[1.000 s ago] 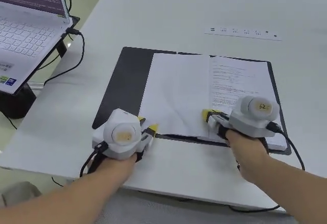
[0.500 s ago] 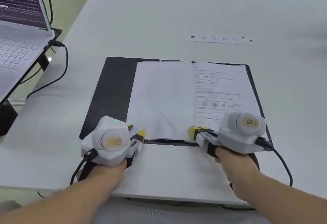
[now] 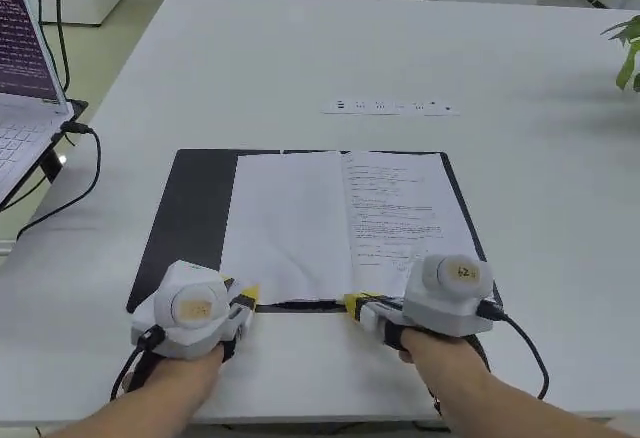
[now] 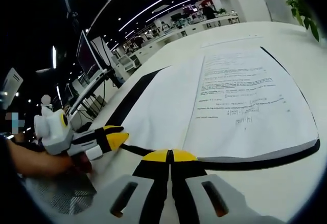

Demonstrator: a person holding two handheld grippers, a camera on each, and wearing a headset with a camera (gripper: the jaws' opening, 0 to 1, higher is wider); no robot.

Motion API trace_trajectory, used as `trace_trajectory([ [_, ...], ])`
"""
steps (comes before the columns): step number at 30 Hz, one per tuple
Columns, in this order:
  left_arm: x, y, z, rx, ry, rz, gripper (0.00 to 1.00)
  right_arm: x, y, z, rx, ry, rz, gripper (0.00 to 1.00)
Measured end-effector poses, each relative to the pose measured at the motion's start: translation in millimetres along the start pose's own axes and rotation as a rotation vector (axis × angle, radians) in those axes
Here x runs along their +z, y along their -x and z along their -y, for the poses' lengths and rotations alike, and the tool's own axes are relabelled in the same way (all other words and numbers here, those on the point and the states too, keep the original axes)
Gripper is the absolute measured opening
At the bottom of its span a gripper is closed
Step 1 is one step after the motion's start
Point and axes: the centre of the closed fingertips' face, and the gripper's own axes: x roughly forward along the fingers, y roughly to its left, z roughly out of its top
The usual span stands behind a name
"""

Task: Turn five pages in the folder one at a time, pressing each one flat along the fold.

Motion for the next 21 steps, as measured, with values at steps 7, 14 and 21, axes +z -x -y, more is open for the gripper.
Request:
trace_trajectory([
  [7,0.3,0.3,0.8,0.0,-0.001,-0.005,0.19,-4.3,9.0,-11.8,0.022,-0.052,0.006,0.0],
  [14,2.1,-0.8,0.9,0.015,0.015,-0.022,0.19,4.3,23.0,-23.5,0.028,-0.107,0.034,0.0],
  [21,6.5,0.8,15.2,-0.052,0.204,-0.101,0.34,24.5,43.5,-31.2,0.025,-0.13,0.104,0.0],
])
